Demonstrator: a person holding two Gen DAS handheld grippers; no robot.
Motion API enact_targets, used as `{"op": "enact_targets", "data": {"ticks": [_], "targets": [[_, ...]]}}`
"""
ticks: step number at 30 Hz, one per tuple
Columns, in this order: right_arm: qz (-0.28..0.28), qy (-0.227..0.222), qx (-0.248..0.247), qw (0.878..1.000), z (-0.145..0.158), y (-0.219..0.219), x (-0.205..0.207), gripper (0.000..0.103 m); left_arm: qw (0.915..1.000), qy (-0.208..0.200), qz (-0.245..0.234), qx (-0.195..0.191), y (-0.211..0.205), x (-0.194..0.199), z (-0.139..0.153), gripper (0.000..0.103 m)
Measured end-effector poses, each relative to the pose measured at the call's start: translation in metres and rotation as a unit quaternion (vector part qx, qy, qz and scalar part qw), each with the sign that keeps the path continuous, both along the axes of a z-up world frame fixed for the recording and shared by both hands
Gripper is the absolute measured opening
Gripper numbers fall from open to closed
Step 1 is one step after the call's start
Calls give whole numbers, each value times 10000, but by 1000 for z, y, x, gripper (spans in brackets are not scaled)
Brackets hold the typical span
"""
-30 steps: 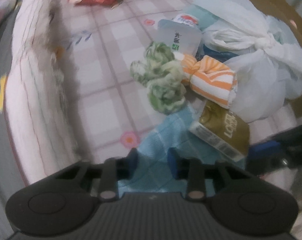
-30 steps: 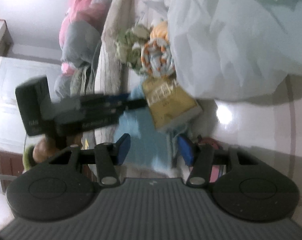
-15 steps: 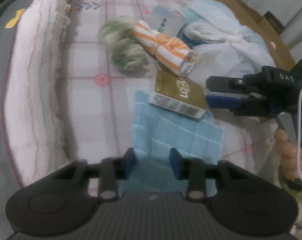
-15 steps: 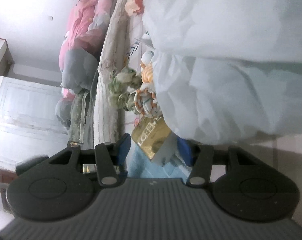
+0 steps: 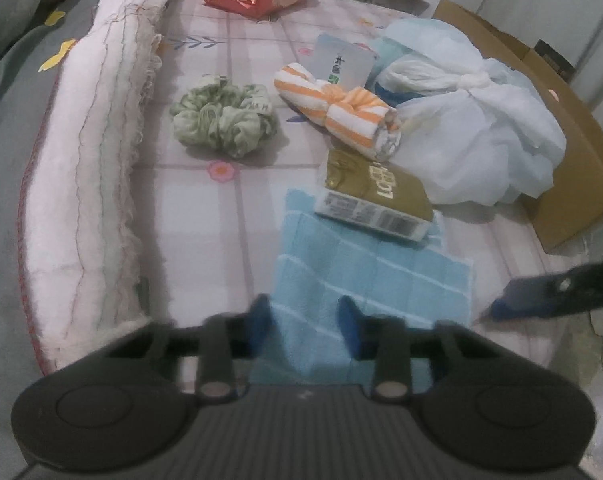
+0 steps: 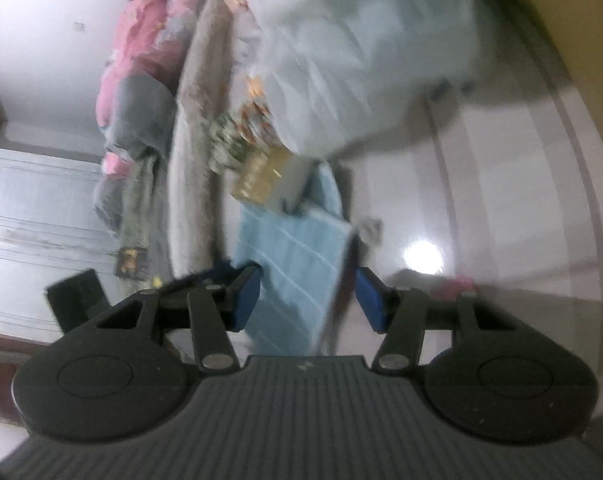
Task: Organize soft objects
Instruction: 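Grasp the light-blue checked towel with the right tool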
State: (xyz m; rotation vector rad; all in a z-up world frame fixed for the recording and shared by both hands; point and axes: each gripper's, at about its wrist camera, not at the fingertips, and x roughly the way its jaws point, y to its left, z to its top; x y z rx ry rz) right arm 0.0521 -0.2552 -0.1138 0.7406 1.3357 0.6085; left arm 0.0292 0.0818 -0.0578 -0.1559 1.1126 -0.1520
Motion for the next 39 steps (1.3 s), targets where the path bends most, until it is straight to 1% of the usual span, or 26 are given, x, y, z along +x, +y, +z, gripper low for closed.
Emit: {"op": "enact_targets", "data": {"ticks": [1,2,4,7,9,11,15,18,21,24,26,27,28,32,34,37,38,39], "targets": [[8,66,-27,10000,-3,6,-2,52,10000,-7,25,-38,1,-2,0,16],[21,131,-16,9999,-7,10,-3,50,9999,1,80,-114,2,-5,-1,12],[63,174,77,9998,-11,19,-5,48,9992,-60,243,-298,9,-9,0,11],[160,62,34,9998,-8,33,-3,43,9979,-297,377,-429,15,-20,10,10],[200,49,53,9998,-8,42,1,39,9973,-499,324,-436,15,-28,21,10],[224,81,111,9997,-11,51,5,37,9963,-628,222,-537,14,-35,30,10],[228,245,345,9988,-20,62,10,34,9940,-745,-99,-794,5,-43,41,10],[134,376,529,9978,-25,60,11,33,9931,-718,-345,-860,-10,-42,36,10],[-28,481,679,9965,-28,53,11,35,9939,-565,-498,-810,-25,-36,22,11],[-197,487,786,9955,-27,38,10,36,9934,-444,-526,-916,-27,-32,12,11],[-266,542,931,9938,-29,31,10,39,9926,-394,-512,-1024,-27,-31,8,12],[-307,597,1008,9926,-31,26,10,43,9921,-375,-502,-1090,-27,-30,6,12],[-343,638,1061,9917,-32,25,10,44,9914,-364,-498,-1154,-27,-29,5,12],[-289,607,1027,9924,-33,27,9,48,9901,-341,-584,-1229,-33,-29,2,12],[-229,565,979,9933,-32,34,10,48,9896,-345,-661,-1233,-38,-29,1,13],[-136,374,766,9963,-26,43,11,47,9881,-410,-791,-1257,-43,-31,1,23],[-89,268,618,9977,-23,45,11,46,9871,-464,-845,-1281,-43,-33,3,30],[-53,183,500,9986,-21,48,12,44,9862,-514,-894,-1299,-43,-35,5,40]]}}
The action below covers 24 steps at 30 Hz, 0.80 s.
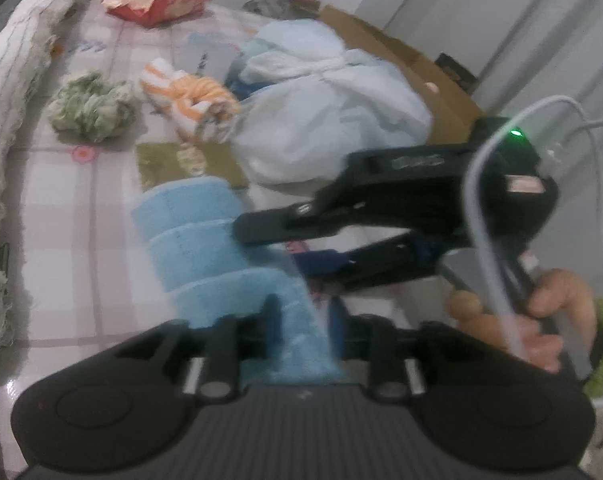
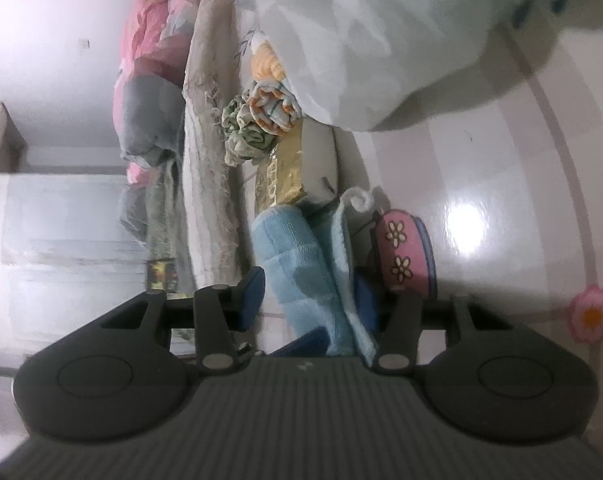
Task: Organize soft objects
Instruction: 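Grasp the light-blue checked towel with the right tool, then carry the blue towel with the right tool into the cardboard box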
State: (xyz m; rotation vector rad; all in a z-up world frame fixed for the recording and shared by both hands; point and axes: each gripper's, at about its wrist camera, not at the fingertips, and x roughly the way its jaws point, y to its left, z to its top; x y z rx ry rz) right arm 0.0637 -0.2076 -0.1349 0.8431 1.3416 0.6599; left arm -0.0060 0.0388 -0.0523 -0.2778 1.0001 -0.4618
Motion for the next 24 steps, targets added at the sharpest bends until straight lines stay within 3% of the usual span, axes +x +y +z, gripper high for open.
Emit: {"op": "enact_targets", "data": {"ticks": [3,7,10,16,24], "targets": [[117,-171,-257,9995,4,5,0,33,9999,-139,-88,25,3,-6,9,55],[179,-278,-412,9986,5,11,2,23,9998,-172,102,95,18,-13,16,55],[176,-258,-379,9988,3,9,2,21,9992,-117,371,80,34,-15,15,55],[207,-236,-348,9989,1,7,3,22,9963,481,661,245,44,-2,-10,50],[167,2,-167,9997,-4,1,2,24,9975,287,484,425,24,6,-11,50]]}}
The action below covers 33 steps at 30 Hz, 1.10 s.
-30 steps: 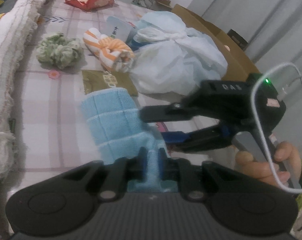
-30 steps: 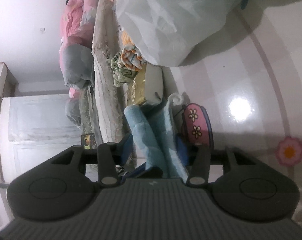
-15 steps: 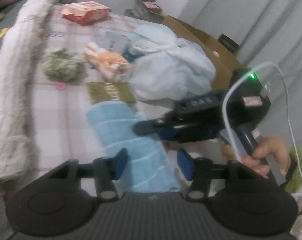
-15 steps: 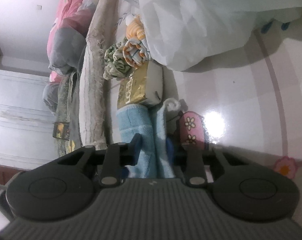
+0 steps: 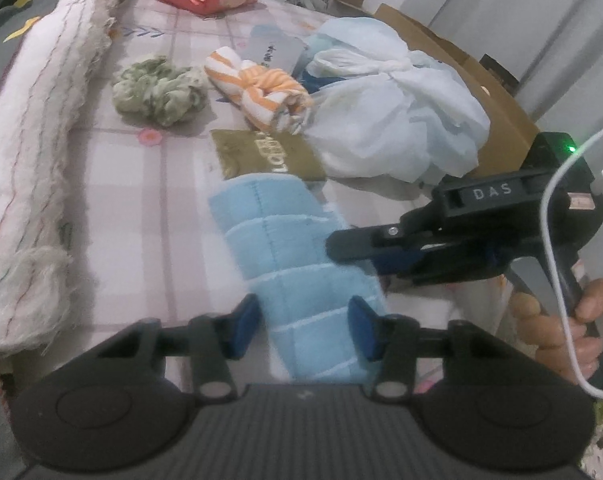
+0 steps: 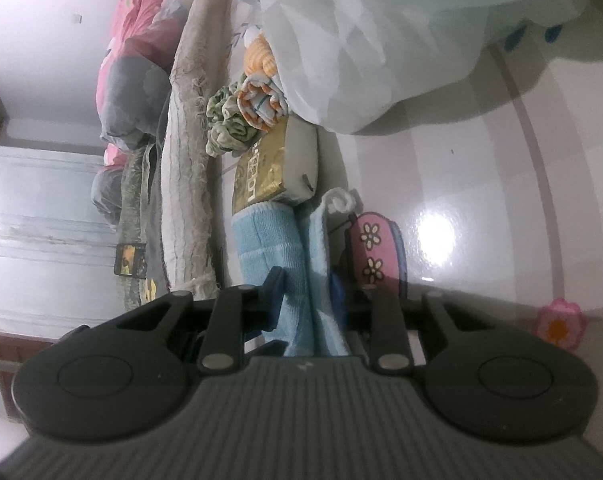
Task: Organize soft objects
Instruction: 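Carry the blue towel with the right tool into the cardboard box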
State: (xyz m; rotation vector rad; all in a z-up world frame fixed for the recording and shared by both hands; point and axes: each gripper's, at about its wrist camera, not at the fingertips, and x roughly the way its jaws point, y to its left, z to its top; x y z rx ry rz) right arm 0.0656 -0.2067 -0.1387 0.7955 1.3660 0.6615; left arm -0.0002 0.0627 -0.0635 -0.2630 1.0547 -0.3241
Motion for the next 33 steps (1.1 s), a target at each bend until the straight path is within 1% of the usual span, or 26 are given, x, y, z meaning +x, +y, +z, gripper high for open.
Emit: {"op": "enact_targets", "data": {"ticks": [2,4,7,9,11,17,21,25,29,33], "targets": [[-17,104,104,9999,-3,0,1,24,10000,-24,-4,6,-3,2,0,50],[-11,183,216,9996,-7,1,0,24,10000,-47,45,-32,-3,3,0,47],[-16,251,327,9992,-11,3,-2,24,9998,-37,185,-85,-3,3,-1,39],[-17,224,300,9993,-10,4,-5,26,9996,-62,249,-123,-3,1,2,30],[45,154,233,9996,-6,7,-7,26,9996,-120,227,-140,-3,-3,9,27],[184,-7,412,9990,14,10,-15,23,9992,-259,204,-222,-1,-17,34,27],[365,-247,545,9975,38,12,-20,21,9987,-439,105,-254,1,-25,57,27],[399,-544,758,9948,63,9,-22,20,9972,-709,15,-253,-2,-30,82,26],[306,-782,894,9924,82,1,-16,20,9954,-934,-85,-191,-12,-19,99,26],[88,-1072,862,9905,102,-19,-1,20,9927,-1157,-302,-160,-33,7,113,26]]}}
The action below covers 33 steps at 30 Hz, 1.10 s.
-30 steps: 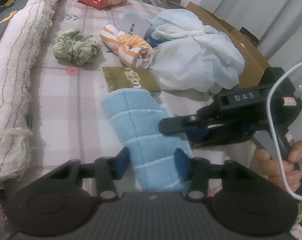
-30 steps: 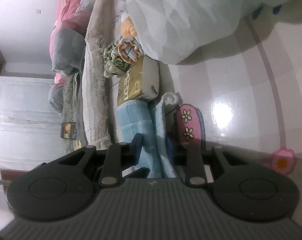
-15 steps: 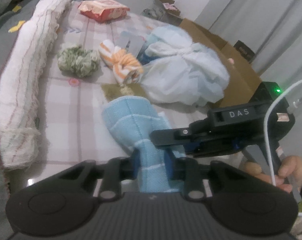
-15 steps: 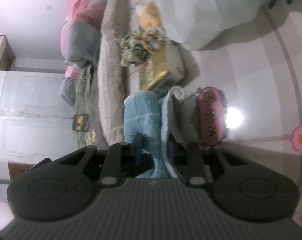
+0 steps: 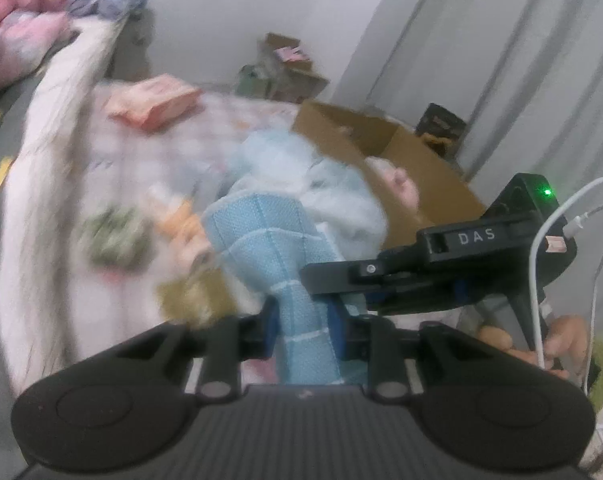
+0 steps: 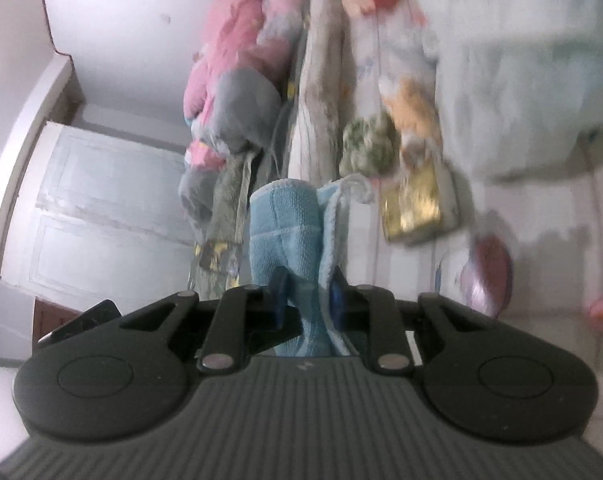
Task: Organize soft objects
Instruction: 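Carry the blue towel with the right tool into the cardboard box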
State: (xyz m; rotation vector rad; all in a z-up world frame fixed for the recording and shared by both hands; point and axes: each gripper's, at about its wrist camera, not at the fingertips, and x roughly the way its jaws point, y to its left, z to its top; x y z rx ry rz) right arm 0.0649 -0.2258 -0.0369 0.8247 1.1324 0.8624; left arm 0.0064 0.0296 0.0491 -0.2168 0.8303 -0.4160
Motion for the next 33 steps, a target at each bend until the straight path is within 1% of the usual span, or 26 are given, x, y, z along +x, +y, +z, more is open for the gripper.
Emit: {"op": "enact_targets", "data": {"ticks": [2,5,8,11,14,17,18,22,25,26,29,31,33], "targets": [[-206,-191,-46,9996,14,-16,9,20,9998,-95,-157,-35,-17,19,8,26],[-580,-464,-163,9971,36,-52,24,20,9984,-277,-480,-62,-50,51,18,26],[-989,-757,-366,9915,58,-94,39,20,9952,-516,-830,-79,-95,82,28,27],[-1418,-966,-676,9828,78,-142,57,19,9914,-665,-1115,-172,-148,114,31,28],[-1770,-1091,-1108,9718,90,-185,77,18,9886,-647,-1307,-367,-198,147,23,29],[-2006,-1165,-1622,9591,94,-227,95,17,9876,-463,-1415,-497,-243,176,9,30],[-2060,-1178,-1793,9547,93,-237,102,17,9871,-394,-1473,-485,-259,186,3,32],[-2189,-1166,-2508,9357,82,-271,132,16,9863,-79,-1617,-313,-309,218,-22,33],[-2157,-1059,-2897,9265,66,-286,153,15,9858,277,-1656,-86,-332,240,-46,35],[-2134,-1011,-2989,9246,60,-291,160,14,9855,415,-1646,-12,-337,247,-54,35],[-1995,-936,-3310,9175,42,-284,182,13,9845,699,-1610,71,-340,261,-74,35],[-1870,-979,-3584,9094,34,-287,190,13,9844,776,-1580,82,-335,264,-80,35],[-1757,-986,-3734,9055,31,-277,195,14,9843,807,-1568,91,-331,269,-84,36]]}}
